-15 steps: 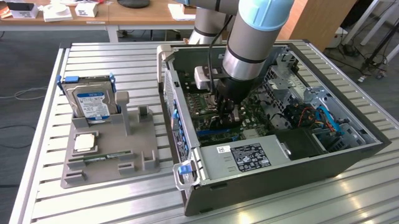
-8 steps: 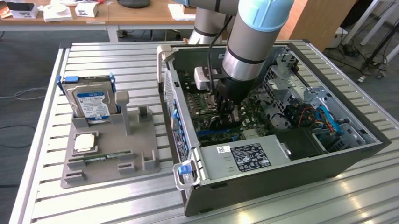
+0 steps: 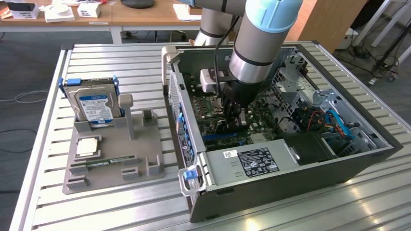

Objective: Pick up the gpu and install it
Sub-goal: 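Insert the gpu into the slot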

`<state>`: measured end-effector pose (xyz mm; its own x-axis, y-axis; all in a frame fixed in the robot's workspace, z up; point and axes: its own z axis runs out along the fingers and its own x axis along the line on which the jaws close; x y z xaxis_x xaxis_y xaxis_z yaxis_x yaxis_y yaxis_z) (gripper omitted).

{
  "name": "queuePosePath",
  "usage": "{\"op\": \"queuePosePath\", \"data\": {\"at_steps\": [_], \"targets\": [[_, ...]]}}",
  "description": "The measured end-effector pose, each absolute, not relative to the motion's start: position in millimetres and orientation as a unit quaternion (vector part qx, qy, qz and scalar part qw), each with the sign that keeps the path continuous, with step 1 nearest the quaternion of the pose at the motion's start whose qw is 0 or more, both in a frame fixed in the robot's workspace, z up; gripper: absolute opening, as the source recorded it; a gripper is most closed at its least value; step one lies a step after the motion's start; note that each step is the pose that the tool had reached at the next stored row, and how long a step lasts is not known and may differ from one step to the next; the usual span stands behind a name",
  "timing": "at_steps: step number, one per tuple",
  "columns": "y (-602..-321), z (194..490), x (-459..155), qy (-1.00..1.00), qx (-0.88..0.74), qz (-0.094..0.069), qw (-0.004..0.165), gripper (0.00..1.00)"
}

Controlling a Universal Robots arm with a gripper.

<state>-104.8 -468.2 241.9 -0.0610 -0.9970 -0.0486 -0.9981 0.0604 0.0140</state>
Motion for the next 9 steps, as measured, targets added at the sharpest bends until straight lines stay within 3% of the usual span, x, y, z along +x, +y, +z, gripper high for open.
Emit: {"op": "queuePosePath", "data": {"at_steps": [9], "targets": [[-468.2,241.9,-104.9,0.728,-0.685,0.022,0.013,0.27]]}}
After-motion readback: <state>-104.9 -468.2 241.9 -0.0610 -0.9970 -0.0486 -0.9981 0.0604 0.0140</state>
